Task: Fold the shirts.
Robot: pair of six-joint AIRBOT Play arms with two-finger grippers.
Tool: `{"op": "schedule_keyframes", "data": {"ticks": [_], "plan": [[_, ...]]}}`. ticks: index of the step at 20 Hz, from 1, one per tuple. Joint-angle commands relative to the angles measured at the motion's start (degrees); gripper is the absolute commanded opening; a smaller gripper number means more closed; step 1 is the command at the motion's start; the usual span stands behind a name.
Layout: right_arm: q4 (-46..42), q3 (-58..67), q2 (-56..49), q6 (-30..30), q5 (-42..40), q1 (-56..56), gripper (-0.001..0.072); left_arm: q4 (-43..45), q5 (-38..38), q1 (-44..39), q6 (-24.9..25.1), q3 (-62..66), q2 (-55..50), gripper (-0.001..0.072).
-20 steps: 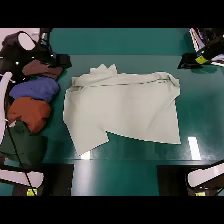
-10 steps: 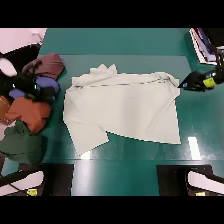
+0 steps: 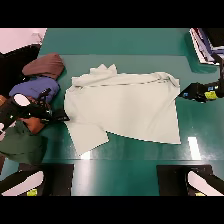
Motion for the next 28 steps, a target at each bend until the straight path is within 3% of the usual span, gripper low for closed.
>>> {"op": "schedule_keyframes", "data": {"ticks": [1, 2, 5, 10, 13, 17, 19, 20, 23, 28], "plan": [[-0.72, -0.61, 1.2, 0.07, 1.01, -0.04, 0.0423, -4.09, 5.62, -0.57, 1.75, -1.51, 0.17, 0.0218], [-1.7, -0.61, 1.22, 0.04, 1.88, -0.28, 0.0423, -4.0, 5.7, -0.55, 1.77, -0.85, 0.17, 0.0029], [-5.66, -4.15, 2.47, 0.09, 5.09, -3.87, 0.0424, -3.52, 1.79, -0.52, 1.88, 3.85, 0.5, 0.0025], [-9.92, -24.68, 7.3, 0.04, 6.75, -18.56, 0.0459, -3.72, 0.72, -0.52, 2.8, 7.1, 4.81, 0.0026], [-9.42, -35.04, 6.36, -1.68, 4.17, -23.41, 0.0448, -3.67, 0.76, -0.52, 2.8, 7.1, 4.81, 0.0026], [-3.8, -39.23, 0.9, -3.5, -2.14, -20.39, 0.0425, -3.67, 0.72, -0.52, 2.78, 7.1, 4.81, 0.0026], [-2.16, -38.16, -2.08, -3.52, -3.8, -16.76, 0.0376, -3.65, 0.68, -0.52, 2.78, 7.1, 4.81, 0.0026], [-1.57, -37.29, -3.13, -3.52, -4.39, -14.99, 0.0318, -3.65, 0.59, -0.52, 2.8, 7.1, 4.81, 0.0026], [-1.46, -34.01, -3.45, -3.52, -5.11, -9.66, 0.0027, -3.61, 0.31, -0.52, 2.58, 7.13, 5.75, 0.0025], [-1.42, -19.65, 6.67, -3.28, -3.13, -4.37, 0.0014, 0.24, -2.1, -0.52, -0.31, 15.91, 16.81, 0.0025]]}}
